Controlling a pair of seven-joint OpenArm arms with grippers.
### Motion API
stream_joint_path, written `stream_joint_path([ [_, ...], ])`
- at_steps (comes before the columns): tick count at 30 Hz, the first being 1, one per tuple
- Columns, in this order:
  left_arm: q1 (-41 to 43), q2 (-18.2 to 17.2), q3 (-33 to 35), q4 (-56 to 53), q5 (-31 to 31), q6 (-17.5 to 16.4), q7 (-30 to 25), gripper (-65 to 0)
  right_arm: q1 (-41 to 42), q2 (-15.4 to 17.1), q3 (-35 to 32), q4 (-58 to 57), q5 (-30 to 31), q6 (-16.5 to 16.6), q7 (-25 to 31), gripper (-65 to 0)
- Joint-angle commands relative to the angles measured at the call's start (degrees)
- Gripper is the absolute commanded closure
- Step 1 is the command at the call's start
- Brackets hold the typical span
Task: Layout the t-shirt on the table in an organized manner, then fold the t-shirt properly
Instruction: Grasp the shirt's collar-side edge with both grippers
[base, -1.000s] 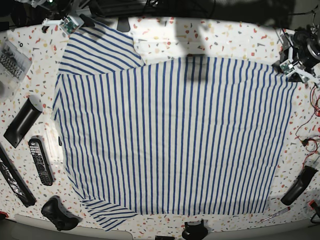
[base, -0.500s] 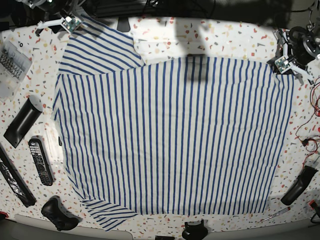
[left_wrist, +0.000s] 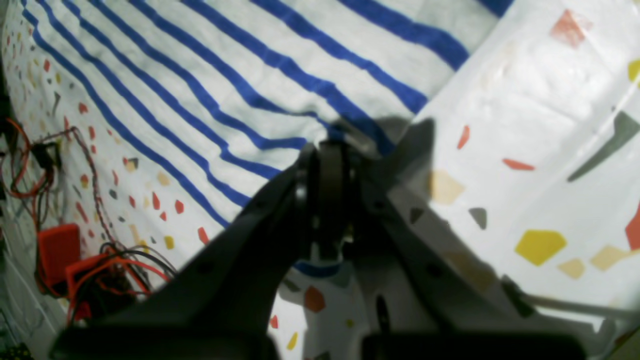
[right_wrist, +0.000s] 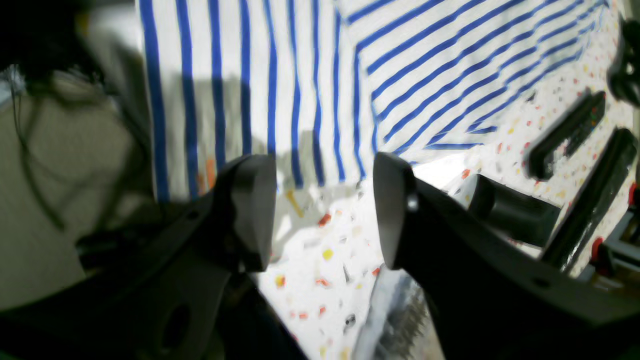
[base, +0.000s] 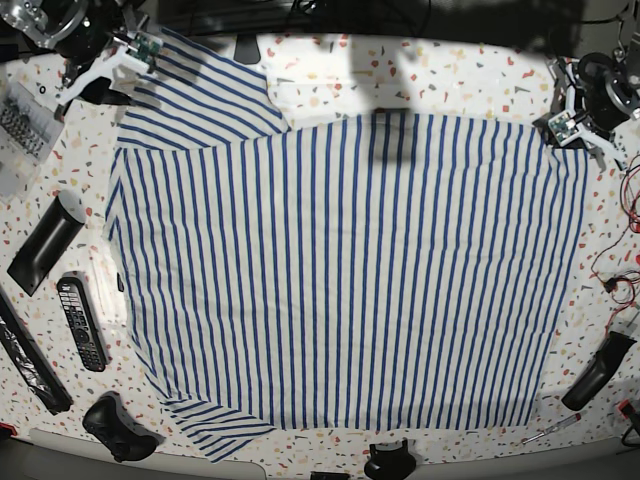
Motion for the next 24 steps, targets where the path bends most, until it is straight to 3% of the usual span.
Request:
stream_joint_path([
  [1,0.0,-0.8,-0.5,0.5,0.5,-0.2,0.4,0.0,-0.5,1.6,0.4,0.0,-0.7,-0.7,1.4,-30.5],
  [4,0.0,-0.8,-0.5,0.5,0.4,-0.2,0.0,0.0,-0.5,3.7,0.4,-1.3,-4.7,-2.6,3.6,-28.2],
  [8,0.0,-0.9,-0.5,0.5,0.4,-0.2,0.0,0.0,-0.5,4.3,0.4,-1.3,-12.9,-2.6,6.5,-26.4],
  [17,-0.2,-1.2,-0.5,0.5,0.3,-0.2,0.0,0.0,-0.4,4.4,0.3,-7.5,-14.0,-2.2,7.0,-26.5],
  [19,-0.2,-1.3,-0.5,0.5,0.4,-0.2,0.1,0.0,-0.4,4.6,-0.2,-10.7,-17.0,-2.4,7.6,-26.5],
  [22,-0.2,-1.3,-0.5,0.5,0.3,-0.2,0.0,0.0,0.5,5.5,-4.1,-14.2,-20.9,-5.0,8.0,-26.5],
  [24,-0.2,-1.3,-0.5,0.5,0.4,-0.2,0.1,0.0,2.8,5.8,-8.4,-16.0,-21.3,-8.6,7.7,-26.5],
])
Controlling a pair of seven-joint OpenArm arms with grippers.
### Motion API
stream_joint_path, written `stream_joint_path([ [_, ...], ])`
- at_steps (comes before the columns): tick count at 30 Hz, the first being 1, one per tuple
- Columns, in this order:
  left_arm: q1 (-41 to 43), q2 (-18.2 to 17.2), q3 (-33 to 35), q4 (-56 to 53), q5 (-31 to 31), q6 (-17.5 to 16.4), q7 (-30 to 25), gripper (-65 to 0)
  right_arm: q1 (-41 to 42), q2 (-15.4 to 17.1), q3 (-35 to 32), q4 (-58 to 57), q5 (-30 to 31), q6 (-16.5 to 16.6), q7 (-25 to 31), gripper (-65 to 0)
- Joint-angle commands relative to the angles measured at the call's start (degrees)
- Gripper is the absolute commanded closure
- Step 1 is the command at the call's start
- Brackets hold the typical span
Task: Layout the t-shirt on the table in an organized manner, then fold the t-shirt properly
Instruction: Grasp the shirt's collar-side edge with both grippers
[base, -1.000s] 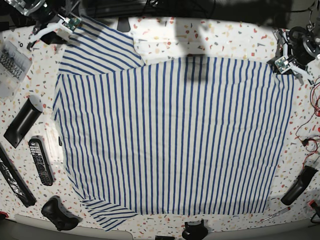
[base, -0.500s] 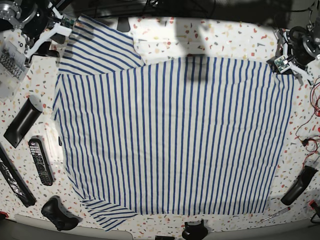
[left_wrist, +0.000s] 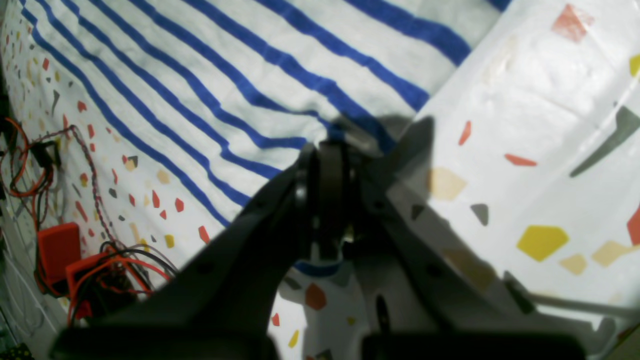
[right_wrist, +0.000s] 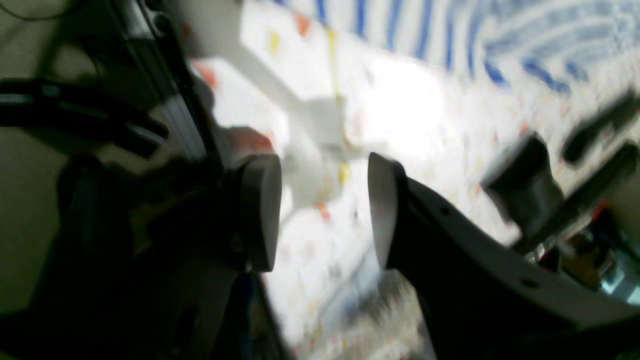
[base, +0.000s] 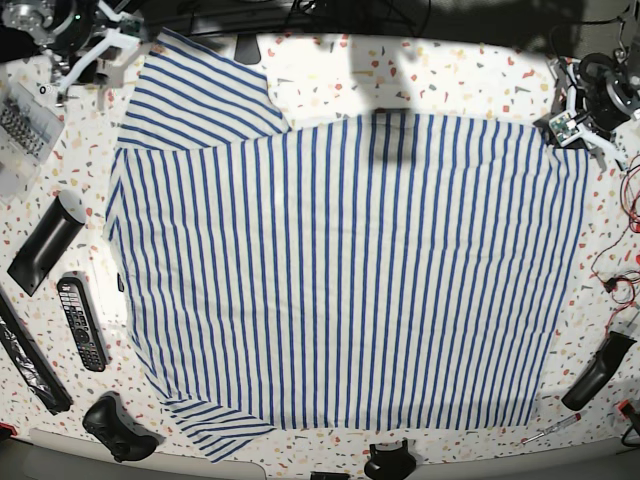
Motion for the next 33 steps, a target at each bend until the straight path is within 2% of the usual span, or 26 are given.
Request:
stream_joint_path([
  [1,0.0,-1.1,-0.5,0.5,0.4,-0.2,0.3,0.0,1.5,0.6,-1.7,-0.2,-1.0,-1.8,-0.2,-26.5],
  [6,0.0,-1.1,-0.5,0.5,0.4,-0.2,0.3,0.0,9.9,0.6,-13.6,-2.5,-4.5,-6.8,-5.8,-26.5],
  [11,0.0,-1.1,-0.5,0.5,0.4,-0.2,0.3,0.0,14.3,0.6,-19.3,-2.6,-4.4,-6.8,-5.9,-26.5],
  [17,0.0,-1.1,-0.5,0.5,0.4,-0.2,0.3,0.0,15.7,0.2,-23.2,-2.6,-5.4,-6.4,-5.9,-26.5],
  [21,0.0,-1.1,-0.5,0.5,0.4,-0.2,0.3,0.0,15.7,0.2,-24.3,-2.6,-7.6,-1.1,-5.8,-26.5],
  [26,0.0,-1.1,-0.5,0.5,0.4,-0.2,0.3,0.0,16.6,0.2,-24.2,-2.6,-7.6,0.5,-5.5,-26.3],
  [27,0.0,-1.1,-0.5,0.5,0.4,-0.2,0.3,0.0,17.2,0.2,-24.2,-2.6,-7.6,1.4,-5.5,-24.8],
  [30,0.0,-1.1,-0.5,0.5,0.4,-0.2,0.3,0.0,18.8,0.2,-24.2,-2.6,-6.9,5.3,-5.5,-14.3],
  [33,0.0,-1.1,-0.5,0.5,0.4,-0.2,0.3,0.0,20.9,0.2,-24.2,-2.7,-4.3,7.3,-5.5,-11.2],
])
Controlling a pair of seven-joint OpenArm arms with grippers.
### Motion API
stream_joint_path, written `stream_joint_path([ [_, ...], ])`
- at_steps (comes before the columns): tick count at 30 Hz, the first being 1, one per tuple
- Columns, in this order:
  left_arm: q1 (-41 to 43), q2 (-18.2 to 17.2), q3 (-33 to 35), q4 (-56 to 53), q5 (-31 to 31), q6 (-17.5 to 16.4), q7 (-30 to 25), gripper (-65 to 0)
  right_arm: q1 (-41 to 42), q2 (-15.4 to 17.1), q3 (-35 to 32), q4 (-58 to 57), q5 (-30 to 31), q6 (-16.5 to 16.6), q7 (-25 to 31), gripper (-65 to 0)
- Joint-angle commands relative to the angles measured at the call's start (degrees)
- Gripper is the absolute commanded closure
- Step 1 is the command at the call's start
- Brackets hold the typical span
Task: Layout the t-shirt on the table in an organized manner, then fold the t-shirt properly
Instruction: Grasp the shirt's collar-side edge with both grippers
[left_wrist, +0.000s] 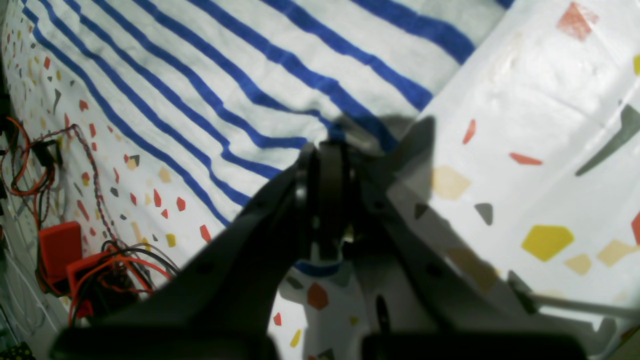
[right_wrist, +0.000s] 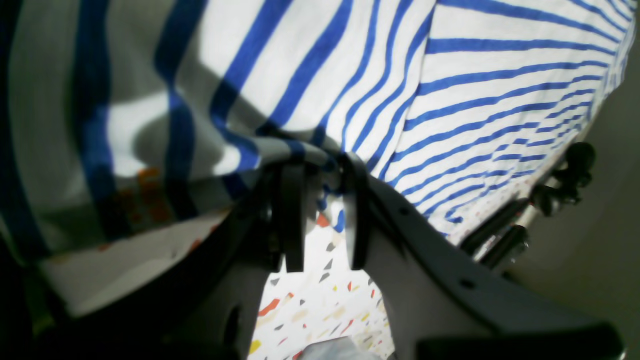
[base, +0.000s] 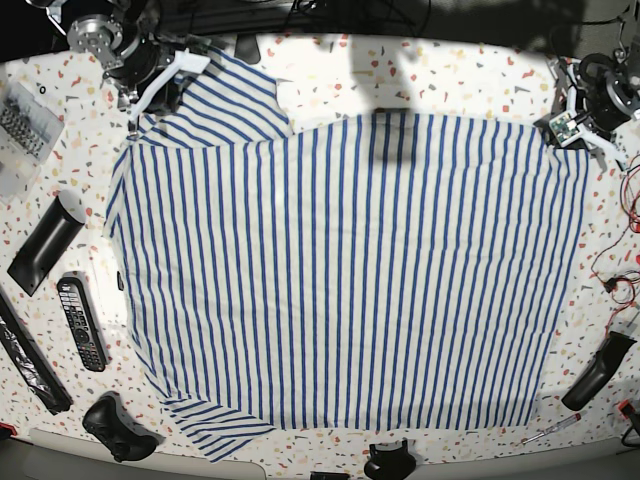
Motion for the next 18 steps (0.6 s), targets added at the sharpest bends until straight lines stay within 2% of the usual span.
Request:
stream_joint_path([
  [1,0.0,-1.1,-0.5,0.5,0.4,-0.2,0.3,0.0,0.6,0.6,0.2,0.4,0.2,1.1,0.4,-11.2],
  [4,0.0,-1.1,-0.5,0.5,0.4,-0.2,0.7,0.0,1.5,0.7,0.2,0.4,0.2,1.1,0.2,-9.9],
  [7,0.0,-1.1,-0.5,0.5,0.3,-0.2,0.7,0.0,1.5,0.8,0.2,0.4,0.1,1.0,0.2,0.0],
  [11,0.4,-1.1,-0.5,0.5,0.3,-0.2,1.2,0.0,1.4,0.8,0.2,0.4,0.2,-1.8,-1.2,0.0],
  [14,0.8,-1.1,-0.5,0.5,-1.7,-0.2,3.6,0.0,0.8,1.0,0.2,0.5,0.4,-4.6,-3.8,0.0],
  [18,2.3,-1.2,-0.5,1.7,-1.8,-0.2,3.3,0.0,-1.4,4.0,0.2,2.1,3.9,-8.0,-5.4,0.0],
])
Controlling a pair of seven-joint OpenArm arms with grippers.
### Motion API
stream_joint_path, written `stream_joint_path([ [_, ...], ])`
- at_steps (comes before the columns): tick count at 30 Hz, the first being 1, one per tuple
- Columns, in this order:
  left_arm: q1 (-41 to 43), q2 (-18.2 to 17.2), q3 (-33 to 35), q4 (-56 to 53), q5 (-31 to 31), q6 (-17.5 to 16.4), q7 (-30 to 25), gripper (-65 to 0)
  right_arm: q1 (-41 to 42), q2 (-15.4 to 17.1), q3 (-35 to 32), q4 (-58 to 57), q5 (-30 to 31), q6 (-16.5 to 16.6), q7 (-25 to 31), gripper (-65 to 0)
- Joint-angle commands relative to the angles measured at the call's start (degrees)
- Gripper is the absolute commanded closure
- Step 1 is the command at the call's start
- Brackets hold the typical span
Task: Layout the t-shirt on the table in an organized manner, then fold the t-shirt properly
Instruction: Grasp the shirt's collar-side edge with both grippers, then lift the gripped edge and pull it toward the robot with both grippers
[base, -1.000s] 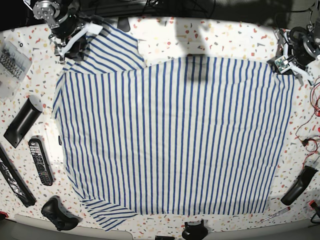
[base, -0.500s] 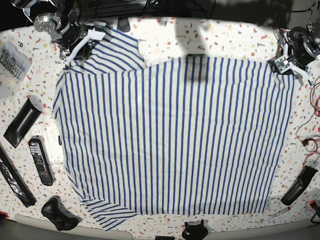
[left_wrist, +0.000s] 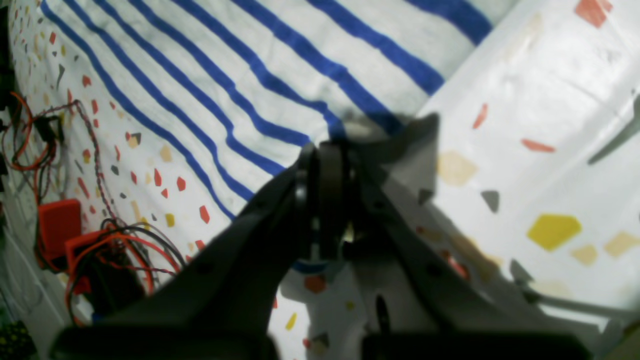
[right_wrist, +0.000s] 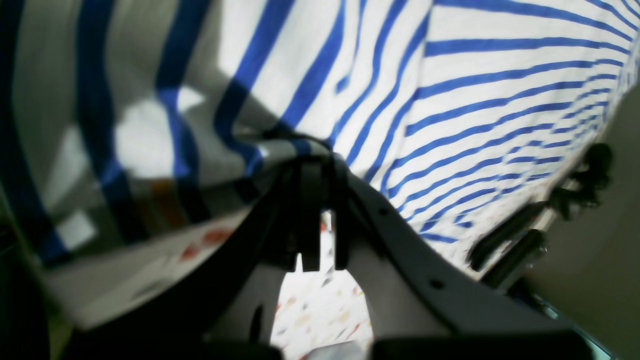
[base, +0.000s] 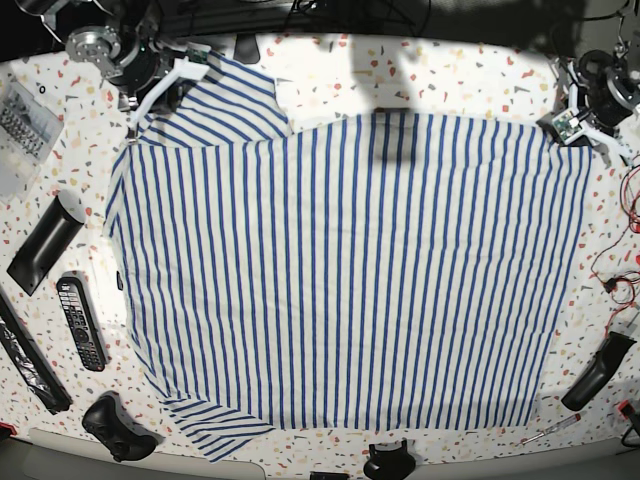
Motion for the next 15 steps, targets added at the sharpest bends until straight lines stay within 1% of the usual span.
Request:
stream_joint_path([
  [1,0.9,-1.2,-0.5,1.5,0.0,-0.4,-0.1,0.0,-1.2,1.9,0.3,1.5,0.5,-1.2,-1.7,0.0],
  [3,2.3,-1.6,-0.6,3.6,0.0,-0.4,0.1,0.0,-3.0,3.9,0.3,3.4,2.5,-3.7,-4.8,0.0],
  [5,4.2,-2.3,-0.6,5.8,0.0,-0.4,0.7,0.0,-5.4,5.6,0.3,5.4,3.0,-4.0,-7.9,0.0],
  [7,6.2,-3.1,-0.6,7.5,0.0,-0.4,1.7,0.0,-7.7,6.5,0.3,7.2,3.1,-4.0,-10.2,0.0],
  [11,10.1,-4.2,-1.1,8.1,0.0,-0.4,2.0,0.0,-12.0,6.6,0.3,9.7,1.6,-4.0,-11.1,0.0],
  [15,13.9,-4.2,-4.4,8.5,0.0,-0.4,1.7,0.0,-16.0,6.6,0.3,12.4,0.9,-4.2,-12.3,0.0],
])
